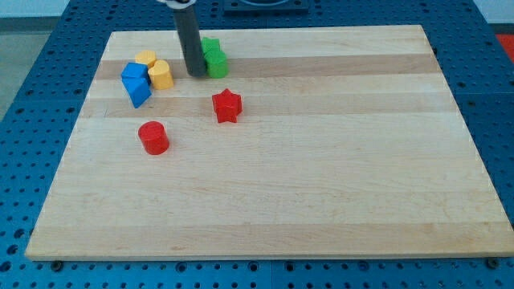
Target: Move green star closer to red star
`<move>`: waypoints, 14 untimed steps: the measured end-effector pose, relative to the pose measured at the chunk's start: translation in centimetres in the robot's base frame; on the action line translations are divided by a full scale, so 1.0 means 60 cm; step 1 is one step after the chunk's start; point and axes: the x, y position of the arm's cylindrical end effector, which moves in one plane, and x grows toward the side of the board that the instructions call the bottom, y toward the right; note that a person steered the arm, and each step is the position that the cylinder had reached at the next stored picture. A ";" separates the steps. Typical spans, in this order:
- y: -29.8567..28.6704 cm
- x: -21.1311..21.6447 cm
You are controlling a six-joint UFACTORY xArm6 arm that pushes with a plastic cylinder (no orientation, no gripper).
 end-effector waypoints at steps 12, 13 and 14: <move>0.052 0.015; 0.061 0.039; 0.045 0.050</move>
